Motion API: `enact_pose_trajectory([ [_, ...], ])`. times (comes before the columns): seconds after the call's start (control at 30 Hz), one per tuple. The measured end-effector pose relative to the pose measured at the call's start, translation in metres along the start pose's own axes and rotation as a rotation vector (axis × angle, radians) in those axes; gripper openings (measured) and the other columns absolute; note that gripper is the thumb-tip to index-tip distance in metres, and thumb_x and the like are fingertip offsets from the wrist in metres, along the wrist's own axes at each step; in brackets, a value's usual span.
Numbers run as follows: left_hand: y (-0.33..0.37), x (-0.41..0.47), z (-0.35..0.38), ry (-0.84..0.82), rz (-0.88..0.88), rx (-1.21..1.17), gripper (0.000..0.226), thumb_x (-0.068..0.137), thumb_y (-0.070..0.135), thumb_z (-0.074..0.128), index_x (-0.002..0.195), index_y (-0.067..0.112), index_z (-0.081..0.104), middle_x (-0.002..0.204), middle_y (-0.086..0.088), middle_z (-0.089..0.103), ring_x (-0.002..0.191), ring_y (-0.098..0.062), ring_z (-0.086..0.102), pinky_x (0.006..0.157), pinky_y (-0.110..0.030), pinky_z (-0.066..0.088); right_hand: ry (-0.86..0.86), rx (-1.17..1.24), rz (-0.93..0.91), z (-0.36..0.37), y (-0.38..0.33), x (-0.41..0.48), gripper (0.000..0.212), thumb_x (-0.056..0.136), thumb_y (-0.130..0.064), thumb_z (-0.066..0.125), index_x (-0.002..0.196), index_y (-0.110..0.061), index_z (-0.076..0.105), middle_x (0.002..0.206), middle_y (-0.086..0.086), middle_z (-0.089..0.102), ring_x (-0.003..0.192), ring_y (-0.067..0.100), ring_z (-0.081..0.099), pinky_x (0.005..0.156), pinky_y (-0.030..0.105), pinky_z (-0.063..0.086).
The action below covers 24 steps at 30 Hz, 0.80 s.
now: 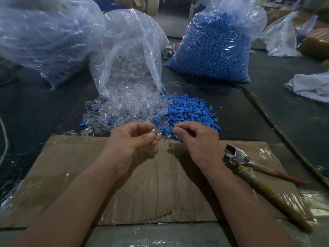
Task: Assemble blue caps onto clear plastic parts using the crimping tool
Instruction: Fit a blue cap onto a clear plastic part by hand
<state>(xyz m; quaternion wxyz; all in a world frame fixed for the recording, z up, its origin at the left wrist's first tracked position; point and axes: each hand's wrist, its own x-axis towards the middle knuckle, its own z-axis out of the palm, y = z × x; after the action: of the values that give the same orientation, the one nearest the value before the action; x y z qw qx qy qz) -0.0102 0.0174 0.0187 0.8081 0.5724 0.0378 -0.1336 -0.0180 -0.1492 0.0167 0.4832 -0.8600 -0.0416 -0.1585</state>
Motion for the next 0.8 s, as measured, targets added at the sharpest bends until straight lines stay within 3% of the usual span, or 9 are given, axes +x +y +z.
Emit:
enact_pose_trajectory([
  [0.07,0.001,0.001,-0.001,-0.023,-0.004,0.011,0.023,0.059,0.007,0.064,0.081,0.007,0.068,0.071,-0.008,0.071,0.066,-0.014,0.067,0.061,-0.020,0.056,-0.045,0.210,0.053,0.004,-0.007,-0.003,0.019,0.079,-0.013,0.067,0.081,-0.032,0.067,0.068,-0.020,0.064,0.066,-0.005,0.060,0.062,0.008,0.046],
  [0.17,0.002,0.003,-0.002,-0.077,-0.010,0.042,0.018,0.059,0.005,0.063,0.072,0.011,0.074,0.073,-0.009,0.071,0.066,-0.013,0.067,0.060,-0.018,0.054,-0.108,0.196,-0.001,0.008,-0.013,-0.006,0.029,0.083,-0.005,0.061,0.096,-0.031,0.064,0.085,-0.016,0.064,0.075,-0.003,0.060,0.069,0.010,0.048],
  [0.23,0.002,0.004,-0.002,-0.093,-0.006,0.036,0.017,0.059,0.004,0.063,0.071,0.011,0.074,0.072,-0.009,0.070,0.065,-0.013,0.067,0.057,-0.016,0.052,-0.116,0.193,-0.025,0.007,-0.015,-0.008,0.035,0.084,-0.001,0.059,0.096,-0.034,0.061,0.086,-0.017,0.062,0.077,-0.003,0.060,0.070,0.010,0.048],
  [0.4,0.002,0.004,0.001,-0.125,-0.032,0.011,0.013,0.061,0.007,0.063,0.069,0.011,0.074,0.068,-0.010,0.068,0.058,-0.012,0.064,0.053,-0.017,0.052,-0.094,0.232,-0.045,0.003,-0.018,-0.010,0.030,0.081,-0.002,0.064,0.086,-0.032,0.063,0.079,-0.014,0.064,0.075,-0.001,0.062,0.069,0.011,0.049],
  [0.63,0.000,0.003,0.003,-0.120,-0.029,0.038,0.013,0.062,0.009,0.062,0.066,0.009,0.074,0.061,-0.009,0.066,0.054,-0.011,0.064,0.050,-0.016,0.051,-0.088,0.034,-0.203,0.002,-0.017,-0.013,0.023,0.079,-0.003,0.067,0.099,-0.015,0.068,0.079,-0.008,0.062,0.077,0.004,0.058,0.068,0.012,0.047],
  [0.8,-0.002,0.001,0.003,-0.135,-0.048,0.018,0.012,0.065,0.011,0.064,0.072,0.010,0.073,0.065,-0.013,0.065,0.054,-0.015,0.062,0.047,-0.022,0.053,-0.099,0.245,-0.057,0.000,-0.017,-0.014,0.026,0.076,-0.004,0.070,0.083,-0.028,0.066,0.069,-0.015,0.065,0.069,-0.001,0.062,0.064,0.011,0.049],
])
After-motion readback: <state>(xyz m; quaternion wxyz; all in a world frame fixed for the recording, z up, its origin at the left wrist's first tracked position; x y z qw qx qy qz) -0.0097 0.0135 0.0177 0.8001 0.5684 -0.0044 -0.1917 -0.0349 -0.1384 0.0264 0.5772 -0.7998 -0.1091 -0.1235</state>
